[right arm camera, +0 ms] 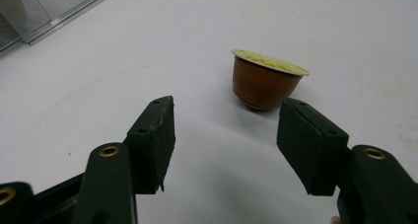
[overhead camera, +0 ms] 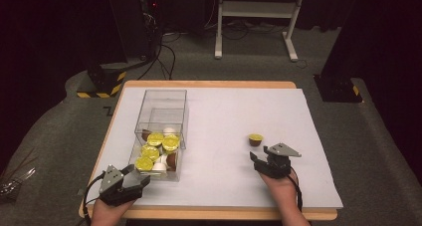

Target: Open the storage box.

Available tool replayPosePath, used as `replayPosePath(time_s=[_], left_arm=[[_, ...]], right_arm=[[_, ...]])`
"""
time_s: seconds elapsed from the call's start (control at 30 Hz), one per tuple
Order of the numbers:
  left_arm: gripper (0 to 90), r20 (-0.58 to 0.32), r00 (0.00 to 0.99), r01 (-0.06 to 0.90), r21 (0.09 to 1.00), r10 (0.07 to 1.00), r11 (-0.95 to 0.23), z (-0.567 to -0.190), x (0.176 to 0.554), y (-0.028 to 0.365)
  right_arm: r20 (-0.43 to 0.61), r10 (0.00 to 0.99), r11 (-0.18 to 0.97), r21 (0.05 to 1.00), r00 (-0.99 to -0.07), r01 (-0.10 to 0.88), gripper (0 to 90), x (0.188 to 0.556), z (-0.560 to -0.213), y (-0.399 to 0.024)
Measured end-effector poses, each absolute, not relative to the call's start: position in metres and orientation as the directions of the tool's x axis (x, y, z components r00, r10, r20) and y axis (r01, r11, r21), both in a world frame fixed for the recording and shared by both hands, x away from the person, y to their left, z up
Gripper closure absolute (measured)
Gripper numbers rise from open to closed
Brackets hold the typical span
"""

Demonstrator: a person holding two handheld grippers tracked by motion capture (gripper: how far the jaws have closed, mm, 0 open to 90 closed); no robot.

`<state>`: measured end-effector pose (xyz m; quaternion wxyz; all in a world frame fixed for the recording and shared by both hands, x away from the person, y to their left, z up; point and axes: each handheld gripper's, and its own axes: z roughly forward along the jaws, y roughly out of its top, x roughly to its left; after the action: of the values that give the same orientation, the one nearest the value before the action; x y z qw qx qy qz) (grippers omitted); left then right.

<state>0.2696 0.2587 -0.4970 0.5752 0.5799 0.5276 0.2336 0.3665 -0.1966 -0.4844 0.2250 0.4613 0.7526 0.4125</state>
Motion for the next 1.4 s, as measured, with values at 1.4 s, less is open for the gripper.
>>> replayPosePath(time_s=[1.4], left_arm=[[27.0, -0.328, 0.28, 0.255, 0.932, 0.902, 0.259, -0.492, 0.277, 0.245]], right_arm=[[0.029, 0.888, 0.224, 0.844, -0.459, 0.487, 40.3, 0.367, -0.481, -0.203]])
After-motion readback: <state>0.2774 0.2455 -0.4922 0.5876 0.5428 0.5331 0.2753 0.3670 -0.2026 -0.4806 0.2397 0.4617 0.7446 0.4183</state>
